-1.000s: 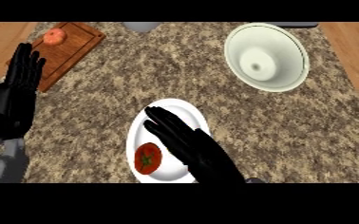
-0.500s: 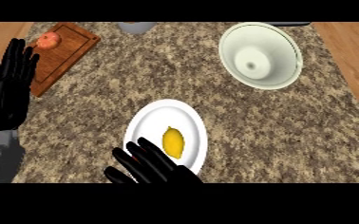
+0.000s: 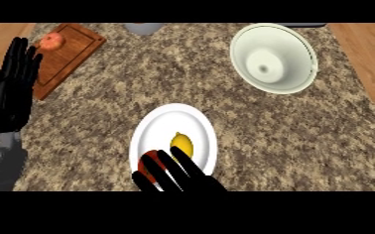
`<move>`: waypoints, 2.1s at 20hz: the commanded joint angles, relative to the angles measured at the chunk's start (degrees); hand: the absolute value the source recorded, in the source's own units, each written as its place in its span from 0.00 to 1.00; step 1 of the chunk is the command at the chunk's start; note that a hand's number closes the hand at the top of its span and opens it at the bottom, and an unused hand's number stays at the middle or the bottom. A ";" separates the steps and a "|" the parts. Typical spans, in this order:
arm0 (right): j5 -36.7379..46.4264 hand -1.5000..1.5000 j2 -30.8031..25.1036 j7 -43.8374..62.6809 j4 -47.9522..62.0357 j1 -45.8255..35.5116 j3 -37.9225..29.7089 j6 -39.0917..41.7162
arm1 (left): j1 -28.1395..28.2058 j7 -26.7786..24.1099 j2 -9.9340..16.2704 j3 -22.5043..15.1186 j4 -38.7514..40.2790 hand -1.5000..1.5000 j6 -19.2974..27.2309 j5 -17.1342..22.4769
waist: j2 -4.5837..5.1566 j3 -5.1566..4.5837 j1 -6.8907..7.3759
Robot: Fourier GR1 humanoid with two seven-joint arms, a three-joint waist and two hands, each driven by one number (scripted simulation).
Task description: Pick the lemon from the plate and place it in the bowl
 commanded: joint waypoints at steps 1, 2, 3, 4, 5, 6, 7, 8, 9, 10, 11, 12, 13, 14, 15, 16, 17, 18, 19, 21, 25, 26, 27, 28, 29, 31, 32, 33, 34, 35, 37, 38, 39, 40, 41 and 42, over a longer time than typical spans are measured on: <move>-4.33 0.00 0.70 9.66 -4.13 -2.63 -0.12 14.63 | 0.37 -1.10 -0.91 -0.16 1.08 0.50 -1.33 0.26 | 0.12 0.00 0.41; -6.45 0.00 1.76 12.17 -4.46 -4.39 -2.08 18.54 | 1.01 -1.40 -0.35 0.40 0.22 0.50 -1.24 0.06 | 0.10 -0.01 0.75; -7.30 0.00 2.32 11.63 -3.31 -4.01 -3.07 19.19 | -2.35 1.72 -1.34 -1.12 -0.62 0.50 0.16 -0.74 | 0.22 0.10 0.51; -6.72 0.00 6.30 16.61 -3.44 -3.45 -0.29 20.65 | 0.58 -0.80 0.08 1.26 0.78 0.50 -2.76 0.77 | 0.15 0.06 0.72; -11.11 0.00 5.27 16.96 -6.25 -3.48 -5.01 24.49 | 1.74 -2.52 -0.47 1.25 0.20 0.50 -3.35 0.64 | 0.20 0.08 0.76; -12.09 0.00 7.45 17.26 -3.49 -4.86 -7.18 25.27 | 1.85 -2.88 -1.76 0.45 0.43 0.50 -1.46 -1.21 | 0.26 0.09 0.83; -11.18 0.00 4.36 13.39 -2.13 -3.62 -8.38 24.09 | 2.55 -0.91 -0.83 0.98 -2.13 0.50 -3.14 0.26 | 0.25 0.13 0.97; -8.96 0.00 5.47 14.10 -0.40 -3.82 -6.66 23.41 | 1.51 -1.98 -2.28 0.96 0.25 0.50 -1.72 -0.77 | 0.27 0.13 0.77; -8.81 0.00 6.15 13.46 1.05 -5.26 -8.32 23.91 | -1.52 -0.67 -0.76 1.81 1.70 0.50 -2.13 -1.00 | 0.32 0.13 0.67; -8.33 0.00 5.71 13.65 -0.51 -3.29 -6.49 24.25 | 0.19 -4.61 -2.96 1.10 4.14 0.50 -3.33 -1.36 | 0.31 0.12 0.55; -6.12 0.00 1.95 7.43 1.21 -1.42 -7.54 21.21 | 0.06 -2.39 -1.03 2.68 2.18 0.50 -4.53 -0.23 | 0.31 0.16 0.73; -7.27 0.00 6.57 11.92 -0.05 -2.54 -7.92 24.28 | 0.37 2.13 -3.20 -0.06 -3.79 0.50 -0.41 -2.59 | 0.21 0.16 0.83; -7.97 0.00 5.41 7.26 4.91 -4.42 -11.74 23.74 | 0.78 2.14 -2.18 1.69 -3.25 0.50 -2.15 -0.76 | 0.29 0.16 1.02; -3.40 0.00 7.43 6.06 9.42 -3.61 -6.25 19.36 | 1.75 -2.55 -2.04 2.86 1.09 0.50 -4.10 -1.09 | 0.34 0.15 1.00; -6.02 0.00 7.28 7.68 5.02 -3.66 -10.75 24.67 | -0.91 -2.83 -3.69 2.22 3.46 0.50 -3.10 -2.73 | 0.33 0.15 0.68; -1.59 0.00 3.59 2.71 6.74 -0.24 -7.23 18.84 | -1.83 -4.17 -3.73 2.07 5.79 0.50 -3.26 -3.61 | 0.37 0.16 0.56; -5.78 0.00 8.70 6.55 8.65 -5.83 -12.97 25.46 | -0.40 -0.65 -0.98 4.45 1.28 0.50 -4.94 -1.17 | 0.30 0.15 0.96; -1.75 0.00 5.70 3.46 7.89 -1.05 -8.74 21.56 | -2.04 -2.22 -2.50 4.09 4.53 0.50 -4.95 -2.17 | 0.32 0.16 0.69; -0.85 0.00 4.77 0.41 10.37 0.35 -8.00 18.78 | 1.28 0.60 -3.47 2.53 -2.74 0.50 -1.87 -3.58 | 0.27 0.18 0.98; 0.92 0.00 7.62 0.44 13.53 -0.01 -8.21 17.83 | -0.93 -4.43 -3.95 3.15 5.52 0.50 -5.68 -3.73 | 0.35 0.15 0.75; 4.58 0.00 6.92 -5.37 19.59 0.18 -9.38 14.41 | -4.40 -0.74 -4.29 3.71 4.84 0.50 -4.16 -4.56 | 0.36 0.17 0.73; 6.22 0.00 4.55 -8.94 21.71 0.88 -9.60 11.27 | -2.93 -0.50 -4.11 3.69 3.30 0.50 -4.85 -4.31 | 0.36 0.18 0.84; 7.52 0.00 3.74 -9.58 21.45 3.00 -7.70 9.91 | 1.40 -0.13 -3.09 5.32 -1.15 0.50 -5.72 -3.00 | 0.28 0.18 1.08; 7.32 0.00 6.76 -9.10 24.38 0.67 -9.55 11.61 | -2.23 -0.13 -6.22 2.83 1.99 0.50 -2.68 -5.97 | 0.34 0.17 0.83; 6.11 0.00 7.32 -9.73 22.65 -1.46 -13.40 15.19 | -1.93 1.93 -4.71 4.35 1.08 0.50 -5.16 -4.24 | 0.31 0.16 0.87; 9.34 0.00 7.95 -12.14 26.73 0.18 -11.23 10.11 | -0.57 2.46 -4.52 4.80 -3.23 0.50 -4.44 -4.72 | 0.28 0.17 1.02; 8.14 0.00 3.75 -13.29 19.89 4.26 -11.39 12.44 | -2.63 5.06 -3.44 5.58 -1.22 0.50 -4.70 -4.79 | 0.27 0.17 0.72; 9.83 0.00 5.21 -17.51 26.89 2.78 -10.92 7.06 | -0.35 0.15 -6.62 3.79 0.44 0.50 -4.27 -6.22 | 0.34 0.17 0.86; 9.74 0.00 5.70 -16.16 23.36 3.61 -11.40 11.13 | -0.67 -0.54 -4.71 6.54 1.41 0.50 -7.08 -4.75 | 0.30 0.16 0.78; 10.79 0.00 7.29 -17.06 25.82 3.06 -11.55 9.57 | 0.65 0.88 -5.31 6.09 -0.98 0.50 -6.86 -4.80 | 0.29 0.16 0.88; 9.55 0.00 6.65 -19.73 25.32 1.28 -14.64 12.10 | -2.34 -0.38 -4.90 6.97 2.48 0.50 -7.54 -5.10 | 0.32 0.16 0.77; 10.63 0.00 7.76 -20.30 26.96 -0.40 -14.88 11.09 | -0.60 2.23 -4.27 7.26 -1.40 0.50 -6.89 -5.01 | 0.29 0.16 0.95; 11.11 0.00 9.58 -20.01 29.32 -0.10 -13.73 9.42 | 0.47 -1.99 -9.73 2.96 0.12 0.50 -2.38 -9.66 | 0.33 0.16 0.88; 11.68 0.00 8.60 -21.58 27.07 2.42 -13.99 9.84 | -2.46 -0.16 -7.02 5.83 2.10 0.50 -5.73 -7.17 | 0.31 0.16 0.73; 13.68 0.00 8.54 -24.76 34.48 0.79 -12.73 5.87 | 0.51 1.01 -7.27 4.90 -1.93 0.50 -5.83 -7.03 | 0.32 0.17 1.03; 12.26 0.00 7.59 -20.06 24.08 2.44 -13.97 14.29 | -1.23 3.08 -8.68 3.91 -1.96 0.50 -3.02 -9.05 | 0.26 0.16 0.71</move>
